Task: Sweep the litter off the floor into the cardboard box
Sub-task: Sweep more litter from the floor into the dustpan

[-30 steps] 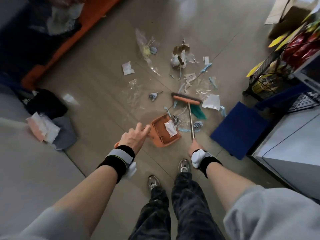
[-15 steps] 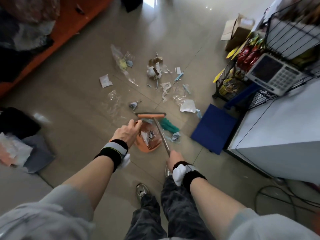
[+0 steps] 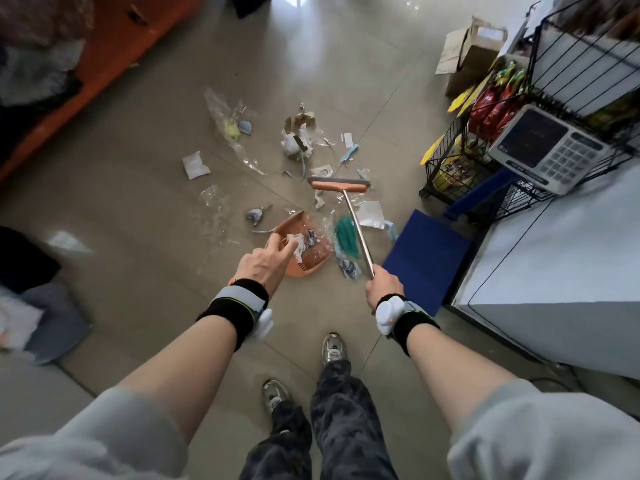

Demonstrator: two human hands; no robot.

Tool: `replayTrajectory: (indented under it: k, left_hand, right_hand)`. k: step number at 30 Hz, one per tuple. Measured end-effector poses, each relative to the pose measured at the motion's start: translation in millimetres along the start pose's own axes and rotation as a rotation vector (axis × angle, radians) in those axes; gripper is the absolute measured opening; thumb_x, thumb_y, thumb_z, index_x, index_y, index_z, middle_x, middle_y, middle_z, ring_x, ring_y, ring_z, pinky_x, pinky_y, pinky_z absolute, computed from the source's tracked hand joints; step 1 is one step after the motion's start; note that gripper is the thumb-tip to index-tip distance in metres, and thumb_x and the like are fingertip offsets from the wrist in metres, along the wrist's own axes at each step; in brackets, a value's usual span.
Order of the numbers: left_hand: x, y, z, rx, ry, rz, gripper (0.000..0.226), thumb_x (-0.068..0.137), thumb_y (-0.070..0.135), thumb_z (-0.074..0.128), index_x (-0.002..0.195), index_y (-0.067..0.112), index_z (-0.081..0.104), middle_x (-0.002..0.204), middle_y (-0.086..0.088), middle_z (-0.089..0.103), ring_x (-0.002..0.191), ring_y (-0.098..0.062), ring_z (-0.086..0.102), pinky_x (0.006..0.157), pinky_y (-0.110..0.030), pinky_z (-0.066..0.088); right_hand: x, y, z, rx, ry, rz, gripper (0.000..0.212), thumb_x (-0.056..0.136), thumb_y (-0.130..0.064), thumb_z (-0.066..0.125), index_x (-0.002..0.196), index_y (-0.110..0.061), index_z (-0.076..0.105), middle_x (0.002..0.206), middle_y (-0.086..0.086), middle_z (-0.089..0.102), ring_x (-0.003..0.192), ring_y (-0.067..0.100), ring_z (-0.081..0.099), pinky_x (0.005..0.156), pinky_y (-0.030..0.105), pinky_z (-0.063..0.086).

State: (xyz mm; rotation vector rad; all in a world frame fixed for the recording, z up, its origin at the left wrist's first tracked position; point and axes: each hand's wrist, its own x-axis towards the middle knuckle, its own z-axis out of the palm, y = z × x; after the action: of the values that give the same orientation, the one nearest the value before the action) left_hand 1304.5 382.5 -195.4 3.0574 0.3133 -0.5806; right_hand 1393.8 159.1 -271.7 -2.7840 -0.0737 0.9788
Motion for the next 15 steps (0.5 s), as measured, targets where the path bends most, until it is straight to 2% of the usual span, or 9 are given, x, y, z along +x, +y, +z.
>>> replayTrajectory:
  k: [8, 10, 12, 15]
  left_hand:
    - [39.3, 5.2, -12.7, -0.002, 0.022, 0.036, 0.042, 0.09, 0.0, 0.039, 0.122, 0.023, 0.025, 0.111, -0.012, 0.041, 0.073, -0.036, 0.061, 0.053, -0.04, 0.041]
    - [41.1, 8.4, -14.1, 0.012, 0.006, 0.064, 0.042, 0.089, -0.001, 0.041, 0.117, 0.023, 0.022, 0.11, -0.011, 0.041, 0.071, -0.036, 0.061, 0.052, -0.039, 0.04]
    - [44.4, 13.7, -17.7, 0.025, 0.003, 0.093, 0.043, 0.089, -0.001, 0.041, 0.12, 0.022, 0.024, 0.11, -0.012, 0.041, 0.07, -0.035, 0.061, 0.052, -0.038, 0.039]
    - [50.9, 20.2, -27.2, 0.05, -0.011, 0.115, 0.043, 0.09, 0.0, 0.039, 0.128, 0.02, 0.031, 0.113, -0.012, 0.041, 0.073, -0.035, 0.062, 0.053, -0.039, 0.039]
  right_hand:
    - [66.6, 23.4, -26.8, 0.087, -0.104, 0.17, 0.027, 0.092, -0.014, 0.052, 0.118, -0.006, 0.057, 0.115, 0.018, 0.064, 0.105, 0.037, 0.06, 0.073, 0.031, 0.042]
    - [69.7, 21.6, -25.1, 0.145, -0.159, 0.185, 0.024, 0.092, -0.014, 0.052, 0.112, -0.004, 0.059, 0.113, 0.018, 0.065, 0.095, 0.036, 0.061, 0.073, 0.032, 0.044]
    - [69.1, 18.8, -18.0, 0.216, -0.21, 0.2, 0.02, 0.087, -0.012, 0.051, 0.103, -0.003, 0.06, 0.108, 0.019, 0.067, 0.081, 0.033, 0.057, 0.073, 0.036, 0.05]
    - [57.9, 13.9, -9.9, 0.301, -0.248, 0.199, 0.021, 0.082, -0.009, 0.049, 0.099, -0.003, 0.06, 0.105, 0.021, 0.068, 0.076, 0.031, 0.058, 0.073, 0.038, 0.054]
